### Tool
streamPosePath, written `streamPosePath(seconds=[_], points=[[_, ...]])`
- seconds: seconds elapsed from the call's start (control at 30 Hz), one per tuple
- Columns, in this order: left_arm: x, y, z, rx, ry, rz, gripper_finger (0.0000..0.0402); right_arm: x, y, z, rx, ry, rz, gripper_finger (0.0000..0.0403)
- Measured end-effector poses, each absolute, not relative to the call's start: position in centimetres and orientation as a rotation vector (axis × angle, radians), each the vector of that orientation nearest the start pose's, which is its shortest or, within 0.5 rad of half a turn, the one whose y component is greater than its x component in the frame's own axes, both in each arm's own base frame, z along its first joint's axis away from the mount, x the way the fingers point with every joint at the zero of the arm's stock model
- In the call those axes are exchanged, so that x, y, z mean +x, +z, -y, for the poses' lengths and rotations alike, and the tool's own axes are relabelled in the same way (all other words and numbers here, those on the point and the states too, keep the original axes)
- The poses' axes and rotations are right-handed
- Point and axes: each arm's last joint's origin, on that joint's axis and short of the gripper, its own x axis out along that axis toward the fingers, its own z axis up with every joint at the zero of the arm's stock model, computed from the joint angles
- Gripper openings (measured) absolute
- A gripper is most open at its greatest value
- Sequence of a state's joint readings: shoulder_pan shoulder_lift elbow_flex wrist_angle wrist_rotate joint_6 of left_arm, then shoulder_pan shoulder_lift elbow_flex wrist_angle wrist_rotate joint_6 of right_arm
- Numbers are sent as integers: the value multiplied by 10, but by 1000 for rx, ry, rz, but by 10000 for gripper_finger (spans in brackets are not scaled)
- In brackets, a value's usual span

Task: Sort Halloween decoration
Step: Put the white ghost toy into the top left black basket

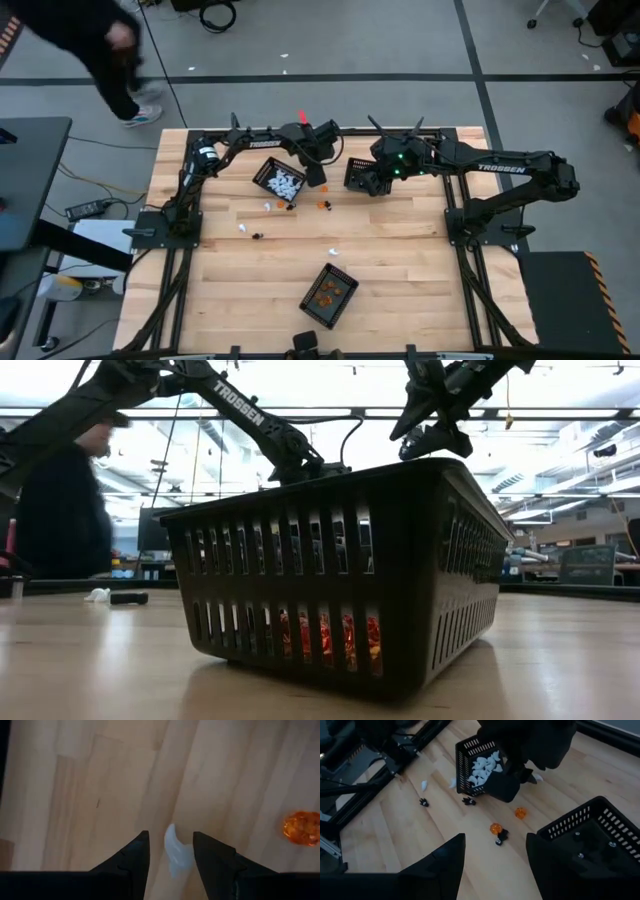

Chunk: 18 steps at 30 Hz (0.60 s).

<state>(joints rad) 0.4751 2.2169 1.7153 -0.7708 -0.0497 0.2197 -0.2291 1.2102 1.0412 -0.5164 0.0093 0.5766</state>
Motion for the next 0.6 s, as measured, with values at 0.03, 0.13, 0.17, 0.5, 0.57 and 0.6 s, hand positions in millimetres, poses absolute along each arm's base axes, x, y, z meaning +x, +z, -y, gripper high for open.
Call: streamPosePath(seconds=[0.03,0.13,0.17,0.5,0.57,0.6], points=[[400,157,-208,-89,307,-1295,160,247,308,58,627,-419,-595,215],[399,156,-207,-107,288,-1307,160,247,308,58,627,-416,-590,215],[399,156,-207,-108,288,-1305,160,247,308,58,627,-415,-591,215],[398,148,-208,-144,293,-1326,155,248,309,57,642,-383,-589,199],[398,148,-208,-144,293,-1328,147,248,309,57,640,-381,-589,195],[398,148,-208,-144,293,-1329,141,248,309,57,638,-380,-590,193]])
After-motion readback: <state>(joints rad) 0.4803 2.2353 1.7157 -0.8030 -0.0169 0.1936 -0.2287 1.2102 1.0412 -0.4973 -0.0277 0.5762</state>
